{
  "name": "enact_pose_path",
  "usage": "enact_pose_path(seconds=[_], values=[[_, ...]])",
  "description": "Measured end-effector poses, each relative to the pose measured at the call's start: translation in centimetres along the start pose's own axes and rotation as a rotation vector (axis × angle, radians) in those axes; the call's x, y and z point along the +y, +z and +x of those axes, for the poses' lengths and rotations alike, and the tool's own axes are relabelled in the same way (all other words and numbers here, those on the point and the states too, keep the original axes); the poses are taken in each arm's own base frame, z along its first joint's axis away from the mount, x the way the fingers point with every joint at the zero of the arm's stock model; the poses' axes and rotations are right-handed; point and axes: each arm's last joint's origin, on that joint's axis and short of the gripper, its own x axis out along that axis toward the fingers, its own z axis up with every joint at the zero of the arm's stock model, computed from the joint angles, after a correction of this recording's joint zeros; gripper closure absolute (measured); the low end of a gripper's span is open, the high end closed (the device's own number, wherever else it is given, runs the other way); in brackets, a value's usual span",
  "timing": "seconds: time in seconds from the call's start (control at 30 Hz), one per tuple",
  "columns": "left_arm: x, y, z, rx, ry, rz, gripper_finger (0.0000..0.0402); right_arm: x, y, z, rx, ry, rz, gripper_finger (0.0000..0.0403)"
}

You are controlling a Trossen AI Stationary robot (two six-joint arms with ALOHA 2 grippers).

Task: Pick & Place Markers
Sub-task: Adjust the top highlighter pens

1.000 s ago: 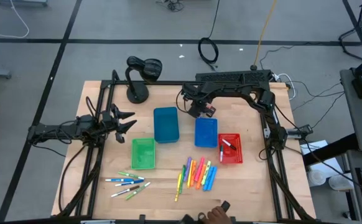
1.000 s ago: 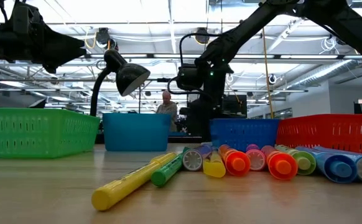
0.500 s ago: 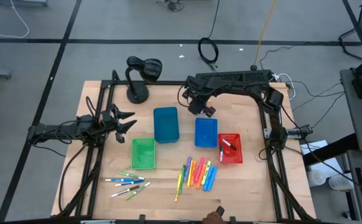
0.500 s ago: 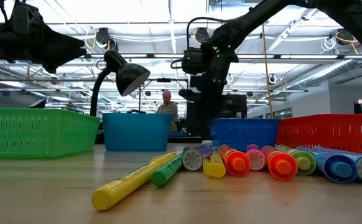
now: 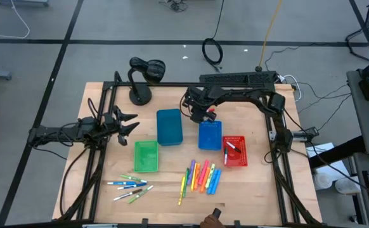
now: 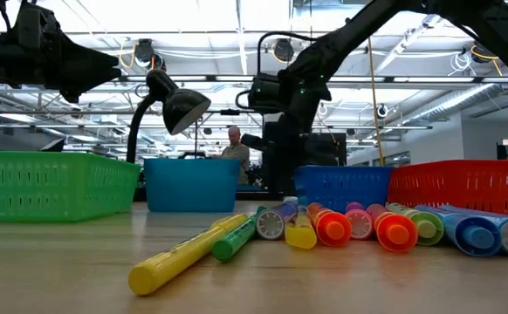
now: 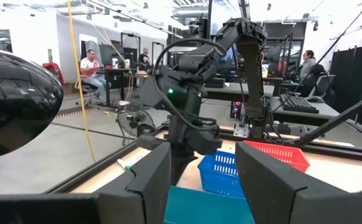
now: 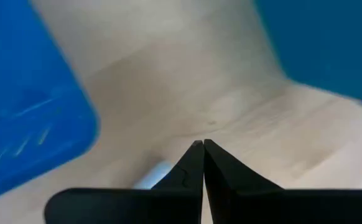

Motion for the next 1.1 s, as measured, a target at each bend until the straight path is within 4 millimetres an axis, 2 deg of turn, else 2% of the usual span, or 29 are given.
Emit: enact_pose_path(seconds=[0.3,0.47,0.67,0.77,0.93,1.1], values=[[0.0,0.0,0.0,0.000,0.000,0.000,0.0218,0.7,-0.1,-0.1,0.006,0.072,0.009,0.0403],[0.0,0.0,0.0,0.000,0.002,0.000,0.0217,1.1,-0.4,1.0,0.023,0.114,0.032,0.0403],[0.0,0.0,0.0,0.001,0.003,0.000,0.0217,1.2,-1.0,1.7,0.170,0.127,0.021,0.0403],[0.0,0.0,0.0,0.002,0.004,0.001,0.0217,1.3,-1.0,1.8,0.182,0.130,0.048,0.0403],[0.0,0.0,0.0,0.004,0.003,0.001,0.0217,1.4,-1.1,1.2,0.224,0.126,0.123,0.0403],[0.0,0.0,0.0,0.003,0.003,0.001,0.0217,1.7,-1.6,0.8,0.371,0.134,0.165,0.0403]])
